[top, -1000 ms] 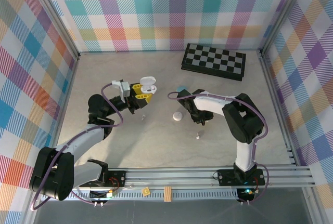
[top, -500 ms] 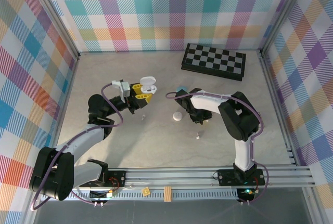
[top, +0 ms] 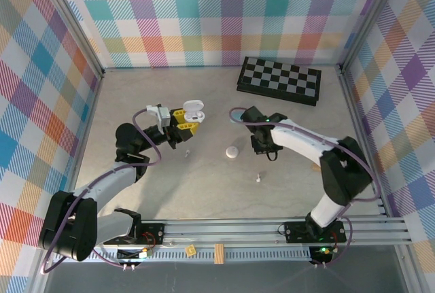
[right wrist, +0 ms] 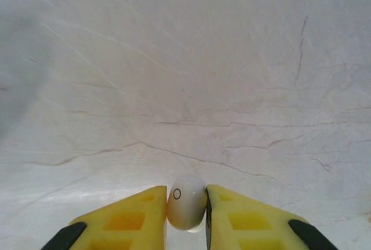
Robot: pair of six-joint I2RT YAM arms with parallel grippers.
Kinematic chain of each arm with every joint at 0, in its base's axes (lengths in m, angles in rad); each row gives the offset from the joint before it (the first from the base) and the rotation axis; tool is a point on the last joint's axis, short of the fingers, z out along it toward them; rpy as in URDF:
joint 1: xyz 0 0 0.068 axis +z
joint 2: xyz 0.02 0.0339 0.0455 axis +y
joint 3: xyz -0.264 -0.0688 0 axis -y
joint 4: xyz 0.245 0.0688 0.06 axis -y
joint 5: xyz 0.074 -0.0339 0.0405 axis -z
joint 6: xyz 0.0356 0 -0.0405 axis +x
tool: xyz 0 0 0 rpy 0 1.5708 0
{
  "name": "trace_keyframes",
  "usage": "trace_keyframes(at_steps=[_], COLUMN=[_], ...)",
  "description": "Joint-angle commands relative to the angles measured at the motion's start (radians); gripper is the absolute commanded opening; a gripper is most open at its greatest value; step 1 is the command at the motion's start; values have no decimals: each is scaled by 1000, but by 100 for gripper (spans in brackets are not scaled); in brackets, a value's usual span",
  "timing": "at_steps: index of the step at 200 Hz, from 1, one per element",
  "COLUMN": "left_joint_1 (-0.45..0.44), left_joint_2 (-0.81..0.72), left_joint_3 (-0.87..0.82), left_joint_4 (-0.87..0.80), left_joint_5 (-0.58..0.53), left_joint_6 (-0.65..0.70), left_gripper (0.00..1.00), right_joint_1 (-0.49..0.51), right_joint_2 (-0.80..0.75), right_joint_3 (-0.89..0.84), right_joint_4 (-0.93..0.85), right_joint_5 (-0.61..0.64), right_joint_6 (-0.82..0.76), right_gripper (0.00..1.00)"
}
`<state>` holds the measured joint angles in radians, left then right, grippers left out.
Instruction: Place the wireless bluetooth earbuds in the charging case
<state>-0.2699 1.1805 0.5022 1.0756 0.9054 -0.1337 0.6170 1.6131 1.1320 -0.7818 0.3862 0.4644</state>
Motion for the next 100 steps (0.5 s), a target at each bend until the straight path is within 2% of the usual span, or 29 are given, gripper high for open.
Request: trace_keyframes(at_steps=[1,48,75,100], left_joint_1=[-3,-62,-117,-179], left_joint_2=[11,17,38,60], left_joint_3=[21,39,57,65], left_joint_4=[51,-37,-104,-123], left_joint_5=[2,-82,-200,-314], left_joint_6=[14,119,203,278], left_gripper=[34,34,34,34], right_joint_1=[-31,-86,-139,-160], right_joint_2=[-82,-249,-311,-332], right_joint_3=[-2,30,35,66], right_joint_4=[49,106,179,225], right_joint_5=[-179,-428,-602,-691], right_joint_6=[26,52,85,99], right_gripper=[24,24,23,23])
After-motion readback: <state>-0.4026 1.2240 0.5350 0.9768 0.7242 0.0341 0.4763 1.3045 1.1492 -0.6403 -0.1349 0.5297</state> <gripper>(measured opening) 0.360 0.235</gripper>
